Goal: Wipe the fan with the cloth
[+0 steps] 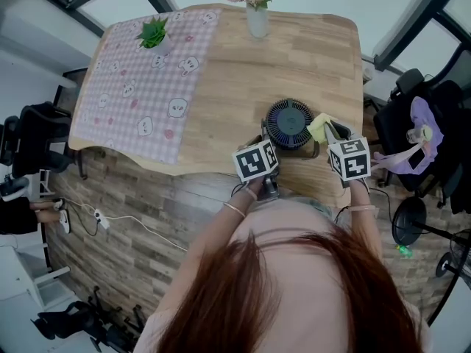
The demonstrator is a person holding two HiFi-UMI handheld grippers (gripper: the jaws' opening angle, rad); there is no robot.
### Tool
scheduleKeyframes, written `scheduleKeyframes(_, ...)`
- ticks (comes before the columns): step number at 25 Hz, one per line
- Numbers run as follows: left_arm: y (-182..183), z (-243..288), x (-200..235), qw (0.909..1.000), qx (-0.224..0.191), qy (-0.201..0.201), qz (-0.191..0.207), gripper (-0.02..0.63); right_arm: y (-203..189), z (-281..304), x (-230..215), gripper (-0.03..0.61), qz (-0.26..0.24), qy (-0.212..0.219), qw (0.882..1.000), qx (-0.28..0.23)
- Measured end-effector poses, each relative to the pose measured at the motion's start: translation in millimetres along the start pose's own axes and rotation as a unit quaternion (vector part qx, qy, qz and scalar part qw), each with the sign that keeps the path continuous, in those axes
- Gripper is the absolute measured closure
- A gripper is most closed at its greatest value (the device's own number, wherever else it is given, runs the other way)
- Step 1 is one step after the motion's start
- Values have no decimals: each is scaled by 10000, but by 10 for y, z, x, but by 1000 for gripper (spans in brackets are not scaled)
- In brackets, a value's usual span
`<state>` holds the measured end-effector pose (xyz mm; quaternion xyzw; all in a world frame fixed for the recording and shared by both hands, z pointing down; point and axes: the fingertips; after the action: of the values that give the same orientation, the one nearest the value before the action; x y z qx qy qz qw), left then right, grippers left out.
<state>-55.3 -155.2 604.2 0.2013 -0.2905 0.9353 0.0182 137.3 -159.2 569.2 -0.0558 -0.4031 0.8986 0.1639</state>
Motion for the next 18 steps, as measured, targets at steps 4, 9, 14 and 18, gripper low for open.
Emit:
scheduleKeyframes(4,6,0,8,9999,13,-84,-59,561,341,-170,75,551,-57,4,9986,-521)
scheduleKeyframes(9,0,5,2,9996,57,-205,-191,557,656,-182,586,551,-764,522,9929,-750)
scheduleKeyframes(14,-3,-8,-2,9994,67,-270,-220,555,710,-69,1144,551,-1367,1151,9819,-632)
scheduleKeyframes(18,4,-8,2,9994,77,-285,-198,555,632,59,1420,551,-1696,1474,9734,-443)
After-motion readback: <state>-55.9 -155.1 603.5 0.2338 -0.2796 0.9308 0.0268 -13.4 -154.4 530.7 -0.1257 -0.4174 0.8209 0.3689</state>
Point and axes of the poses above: the fingertips, and each gripper's own axes: z forward along the fingers, x to its left, y out of its top, and after that the axes turned 1 degree about -y, right-handed
